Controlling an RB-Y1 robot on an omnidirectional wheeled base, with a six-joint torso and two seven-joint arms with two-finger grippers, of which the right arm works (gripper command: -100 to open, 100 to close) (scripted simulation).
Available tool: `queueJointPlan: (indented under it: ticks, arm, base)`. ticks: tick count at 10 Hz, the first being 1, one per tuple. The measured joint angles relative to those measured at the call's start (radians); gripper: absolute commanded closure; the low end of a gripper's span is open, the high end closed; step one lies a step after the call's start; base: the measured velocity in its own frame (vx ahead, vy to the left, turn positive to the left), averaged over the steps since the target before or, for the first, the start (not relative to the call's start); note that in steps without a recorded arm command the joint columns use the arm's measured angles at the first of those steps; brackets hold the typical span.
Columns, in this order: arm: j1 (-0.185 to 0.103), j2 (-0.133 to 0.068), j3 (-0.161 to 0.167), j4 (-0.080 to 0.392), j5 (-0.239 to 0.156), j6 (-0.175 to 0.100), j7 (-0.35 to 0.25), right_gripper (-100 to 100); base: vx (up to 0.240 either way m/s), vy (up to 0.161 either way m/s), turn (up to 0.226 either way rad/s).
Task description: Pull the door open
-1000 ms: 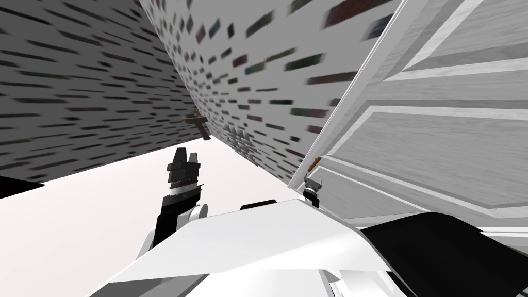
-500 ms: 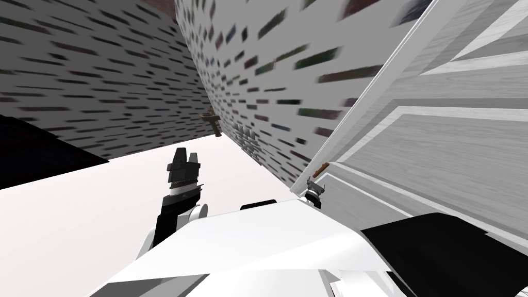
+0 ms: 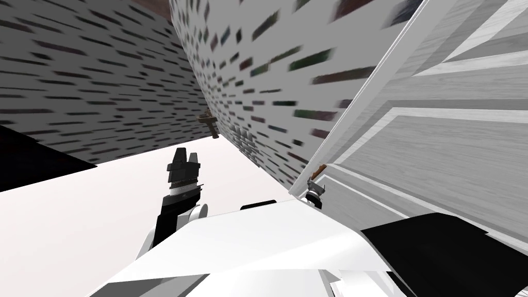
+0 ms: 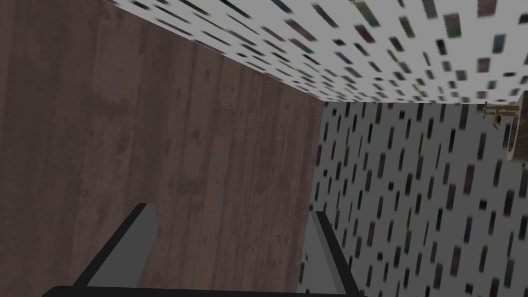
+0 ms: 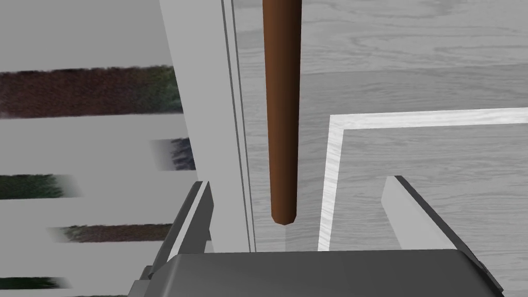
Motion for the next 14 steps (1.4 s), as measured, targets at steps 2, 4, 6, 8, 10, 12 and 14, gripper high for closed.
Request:
queueJointPlan:
  ticks: [2, 4, 6, 8, 10, 12, 14]
  arm:
    - [-0.002, -0.003, -0.004, 0.011, 0.044, 0.006, -0.037, -100]
    - [-0.001, -0.005, -0.01, 0.014, 0.083, 0.016, -0.066, -100]
    - [-0.007, -0.009, -0.014, 0.03, 0.126, 0.022, -0.102, -100]
    - [-0.008, -0.013, -0.018, 0.042, 0.169, 0.028, -0.139, -100]
    - [-0.01, -0.016, -0.023, 0.049, 0.21, 0.036, -0.172, -100]
    - [-0.013, -0.02, -0.026, 0.061, 0.248, 0.042, -0.204, -100]
    - [-0.014, -0.022, -0.031, 0.07, 0.287, 0.049, -0.234, -100]
  base:
    - [0.112, -0.028, -0.131]
    - [0.097, -0.035, -0.151]
    - [0.102, -0.046, -0.141]
    - [0.095, -0.049, -0.123]
    - [0.109, -0.046, -0.133]
    - [0.11, -0.044, -0.109]
    - [0.156, -0.042, -0.147]
